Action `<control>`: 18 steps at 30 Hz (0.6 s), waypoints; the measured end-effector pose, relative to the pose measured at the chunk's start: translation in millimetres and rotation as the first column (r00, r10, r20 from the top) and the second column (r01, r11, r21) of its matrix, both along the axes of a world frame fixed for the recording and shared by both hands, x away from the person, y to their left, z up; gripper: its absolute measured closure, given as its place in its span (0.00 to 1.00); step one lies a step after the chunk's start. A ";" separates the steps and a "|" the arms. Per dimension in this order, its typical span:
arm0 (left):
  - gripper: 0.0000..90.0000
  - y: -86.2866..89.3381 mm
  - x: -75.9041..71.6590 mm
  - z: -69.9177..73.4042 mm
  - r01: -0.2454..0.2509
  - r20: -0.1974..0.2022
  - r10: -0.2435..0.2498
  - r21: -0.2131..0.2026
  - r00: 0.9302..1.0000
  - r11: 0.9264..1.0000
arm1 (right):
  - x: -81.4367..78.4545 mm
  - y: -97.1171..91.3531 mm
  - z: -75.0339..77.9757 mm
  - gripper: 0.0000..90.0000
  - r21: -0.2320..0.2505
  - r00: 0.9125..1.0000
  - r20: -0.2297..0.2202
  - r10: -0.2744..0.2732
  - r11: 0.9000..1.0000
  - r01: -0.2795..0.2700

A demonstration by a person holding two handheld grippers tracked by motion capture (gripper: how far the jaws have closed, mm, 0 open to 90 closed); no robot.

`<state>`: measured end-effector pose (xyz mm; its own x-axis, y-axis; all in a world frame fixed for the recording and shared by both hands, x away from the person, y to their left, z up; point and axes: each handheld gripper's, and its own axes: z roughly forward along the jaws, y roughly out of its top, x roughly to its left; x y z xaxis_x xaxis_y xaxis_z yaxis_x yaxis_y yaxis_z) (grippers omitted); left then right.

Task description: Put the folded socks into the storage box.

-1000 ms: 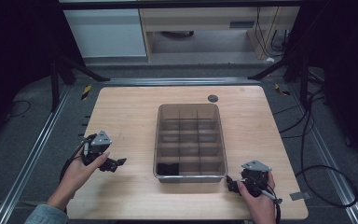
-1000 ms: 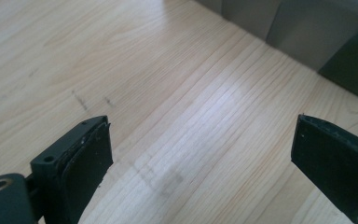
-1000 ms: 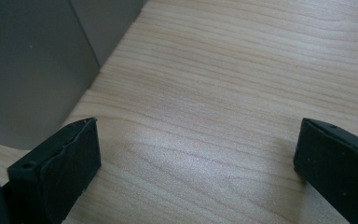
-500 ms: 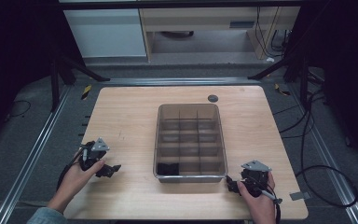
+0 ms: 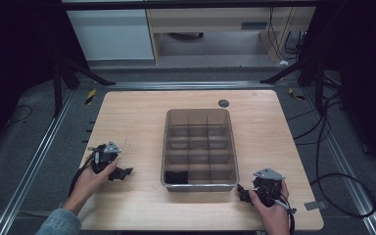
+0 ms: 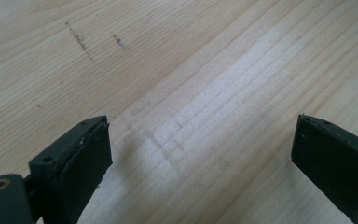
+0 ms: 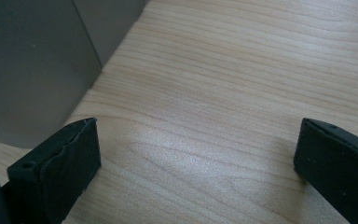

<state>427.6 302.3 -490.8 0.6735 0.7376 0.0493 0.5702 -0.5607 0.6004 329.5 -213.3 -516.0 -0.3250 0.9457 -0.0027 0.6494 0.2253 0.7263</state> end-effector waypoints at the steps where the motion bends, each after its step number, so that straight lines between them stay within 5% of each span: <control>1: 0.05 -0.4 1.0 -0.9 -0.004 0.003 0.004 0.001 1.000 1.000 | 0.0 0.0 0.0 0.01 0.000 1.000 0.000 0.000 1.000 0.000; 12: 0.03 1.1 18.4 -13.3 -0.080 0.055 0.084 -0.080 0.995 0.994 | 0.0 0.0 0.0 0.01 0.000 1.000 0.000 0.001 1.000 -0.001; 18: 0.00 0.8 20.6 -18.5 -0.069 0.090 0.080 -0.115 0.993 0.991 | 0.0 0.4 -0.1 0.01 -0.001 1.000 0.001 0.005 1.000 -0.005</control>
